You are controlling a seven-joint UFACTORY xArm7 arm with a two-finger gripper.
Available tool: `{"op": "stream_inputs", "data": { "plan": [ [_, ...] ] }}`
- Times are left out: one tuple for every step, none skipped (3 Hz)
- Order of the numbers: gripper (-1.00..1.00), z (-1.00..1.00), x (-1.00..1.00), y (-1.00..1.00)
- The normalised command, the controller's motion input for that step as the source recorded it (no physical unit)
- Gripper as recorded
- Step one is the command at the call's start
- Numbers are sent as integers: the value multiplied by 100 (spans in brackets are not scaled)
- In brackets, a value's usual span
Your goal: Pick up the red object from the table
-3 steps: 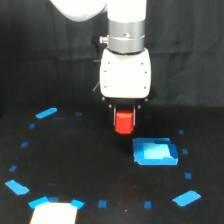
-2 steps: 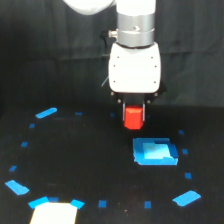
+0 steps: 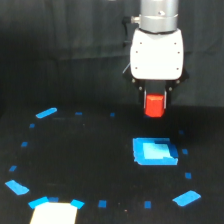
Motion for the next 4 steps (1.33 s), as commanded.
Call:
{"op": "stream_inputs", "data": {
  "plan": [
    [-87,100,-16,27],
    [-65,88,-20,42],
    [-96,19,20,-54],
    [-100,-77,9,-63]
  ]
}}
